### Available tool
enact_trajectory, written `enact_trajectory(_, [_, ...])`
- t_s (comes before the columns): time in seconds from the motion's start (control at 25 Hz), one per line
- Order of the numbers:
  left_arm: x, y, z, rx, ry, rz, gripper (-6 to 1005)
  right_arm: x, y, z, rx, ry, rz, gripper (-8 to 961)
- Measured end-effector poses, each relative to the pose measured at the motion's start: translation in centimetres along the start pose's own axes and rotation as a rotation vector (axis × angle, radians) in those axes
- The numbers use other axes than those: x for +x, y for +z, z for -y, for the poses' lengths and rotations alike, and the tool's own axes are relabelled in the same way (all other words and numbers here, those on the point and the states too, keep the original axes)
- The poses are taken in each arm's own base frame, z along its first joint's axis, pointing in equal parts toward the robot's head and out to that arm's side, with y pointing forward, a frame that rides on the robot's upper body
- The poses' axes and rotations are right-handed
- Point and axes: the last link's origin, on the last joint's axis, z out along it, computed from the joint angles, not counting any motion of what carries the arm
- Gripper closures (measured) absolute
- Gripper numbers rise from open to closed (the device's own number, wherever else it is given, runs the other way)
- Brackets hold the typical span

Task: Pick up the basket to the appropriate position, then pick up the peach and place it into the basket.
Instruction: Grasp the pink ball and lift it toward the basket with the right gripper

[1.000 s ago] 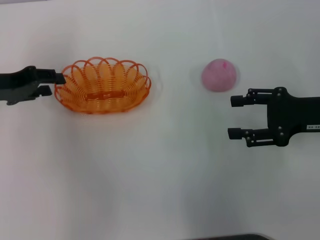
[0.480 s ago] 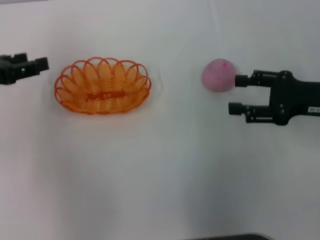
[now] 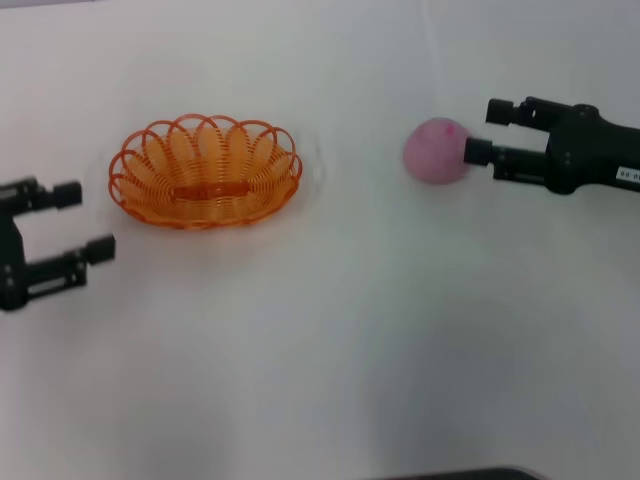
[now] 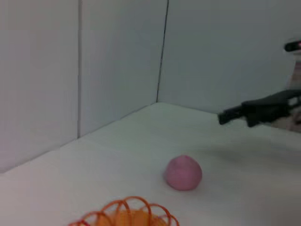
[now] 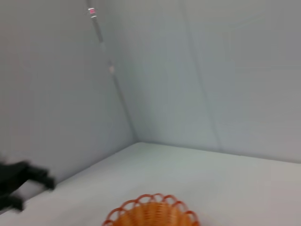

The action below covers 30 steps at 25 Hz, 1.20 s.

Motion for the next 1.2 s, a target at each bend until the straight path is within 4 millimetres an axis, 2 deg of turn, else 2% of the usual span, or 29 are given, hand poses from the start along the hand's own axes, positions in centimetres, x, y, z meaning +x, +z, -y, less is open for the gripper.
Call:
enact_trajectory(0.2, [-2.3,0.5,-0.9,-0.023,-0.002,0.024,317,-0.1,0.5,0.7,0.04,0.014,0.003,158])
enact_trajectory(0.52, [-2.9,0.7,-0.9,-0.018,-0.025,0.049,311,-1.2,1.1,1.1,0.035,0.029,0.007,158])
enact_trajectory(0.56, [-3.0,0.7,-0.9,-0.015,-0.028,0.049,277,-1.6,1.2,1.3,0.038,0.037,0.007,158])
enact_trajectory(0.72, [-3.2,1.0,-1.0,-0.022,-0.041,0.043,141,-4.6,1.5,2.1,0.039,0.066,-0.02,158])
enact_trajectory(0.84, [-3.3,1.2,-1.1,-0.028,-0.048,0.037,109,-7.4,2.2,2.5,0.028,0.072,-0.115,158])
enact_trajectory(1.04, [-3.3,1.3,-1.1,-0.035,-0.045,0.038,109,-11.5,3.9,2.4,0.06,0.012,-0.35,158])
enact_trajectory(1.2, [-3.2,1.4,-1.2,-0.043,-0.045,0.036,110,-13.1,5.2,2.3,0.127,-0.06,-0.537,158])
